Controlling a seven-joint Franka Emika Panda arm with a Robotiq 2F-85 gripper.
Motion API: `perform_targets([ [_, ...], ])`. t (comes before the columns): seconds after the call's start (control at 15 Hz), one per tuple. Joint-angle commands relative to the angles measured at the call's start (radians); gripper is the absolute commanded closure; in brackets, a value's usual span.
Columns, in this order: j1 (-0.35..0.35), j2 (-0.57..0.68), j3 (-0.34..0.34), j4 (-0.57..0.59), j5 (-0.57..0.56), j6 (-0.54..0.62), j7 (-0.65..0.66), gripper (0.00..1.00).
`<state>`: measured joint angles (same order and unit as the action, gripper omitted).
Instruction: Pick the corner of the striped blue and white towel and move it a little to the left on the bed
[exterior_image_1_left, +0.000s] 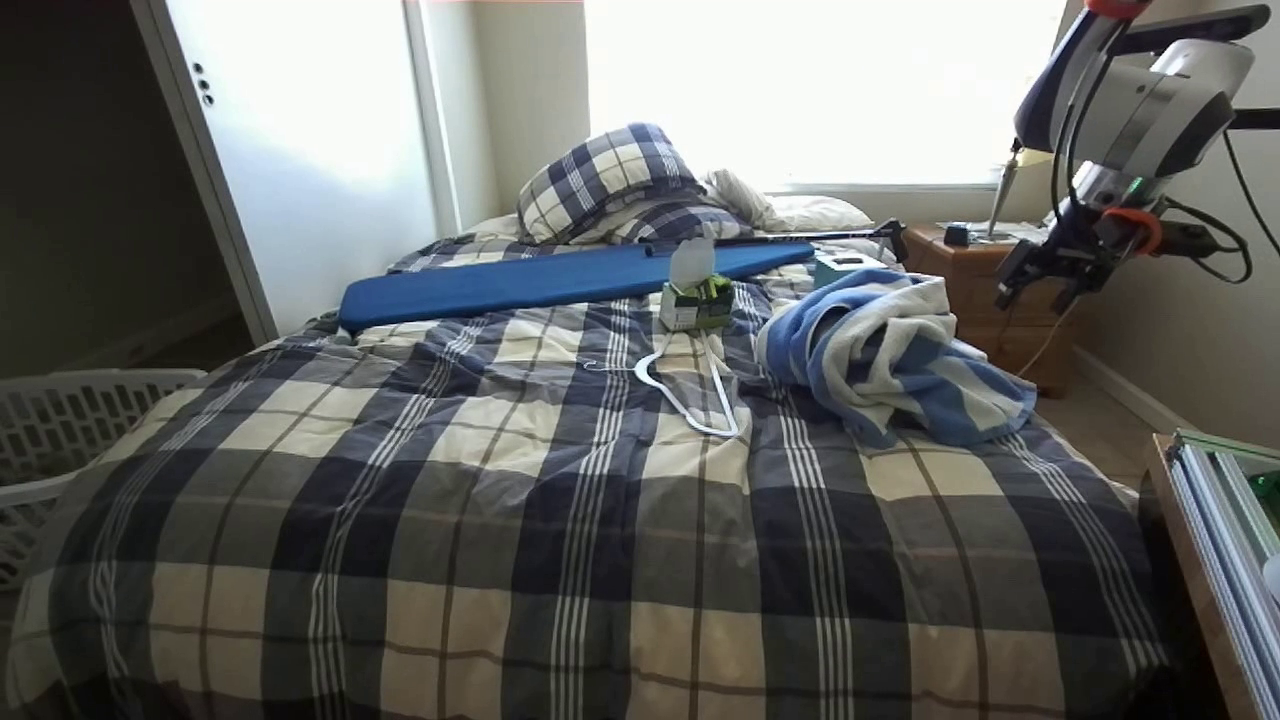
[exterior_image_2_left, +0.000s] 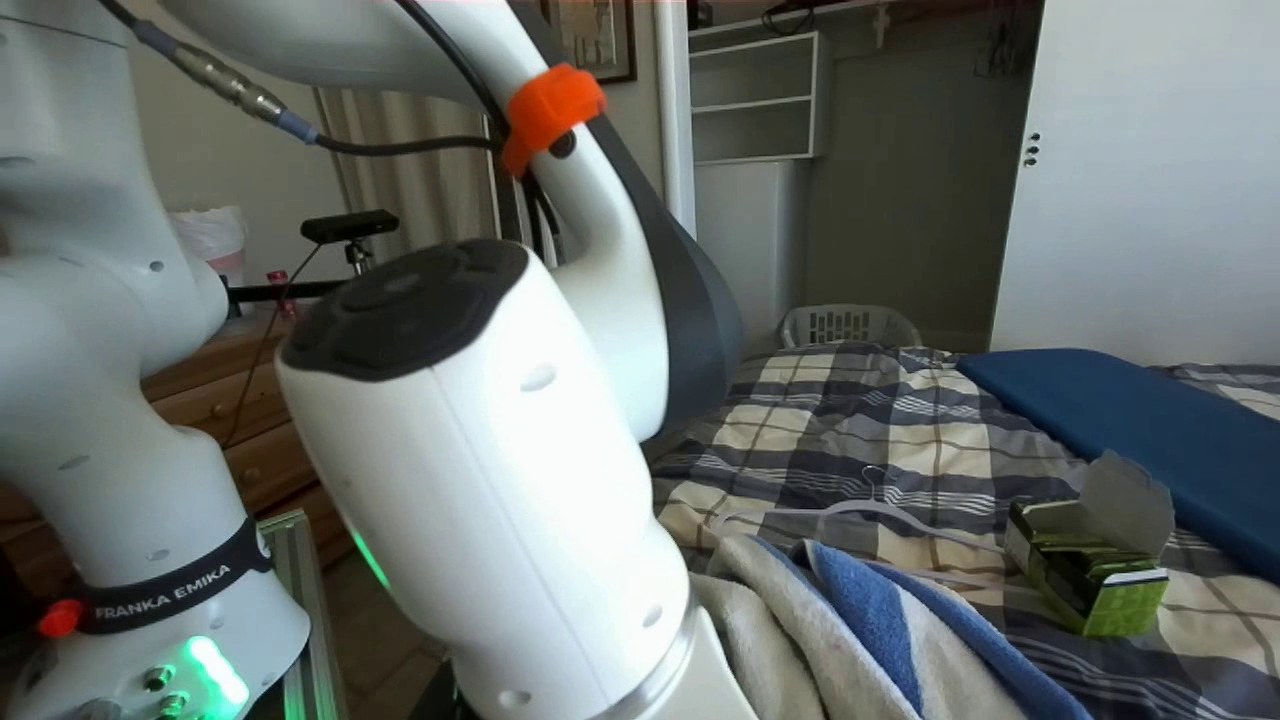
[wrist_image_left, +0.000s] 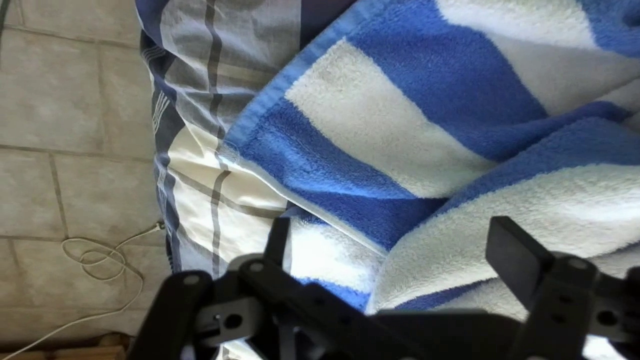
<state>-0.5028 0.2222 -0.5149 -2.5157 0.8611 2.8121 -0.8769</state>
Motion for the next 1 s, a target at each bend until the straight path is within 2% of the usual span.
perform_targets([
  [0.0, 0.000, 0.002, 0.001, 0.002, 0.000, 0.000, 0.000, 0.00],
  [0.53, -0.033, 0.157, 0.068, 0.075, 0.094, -0.016, -0.020, 0.00],
  [0.93, -0.090, 0.320, 0.131, 0.171, 0.161, -0.013, -0.019, 0.00],
])
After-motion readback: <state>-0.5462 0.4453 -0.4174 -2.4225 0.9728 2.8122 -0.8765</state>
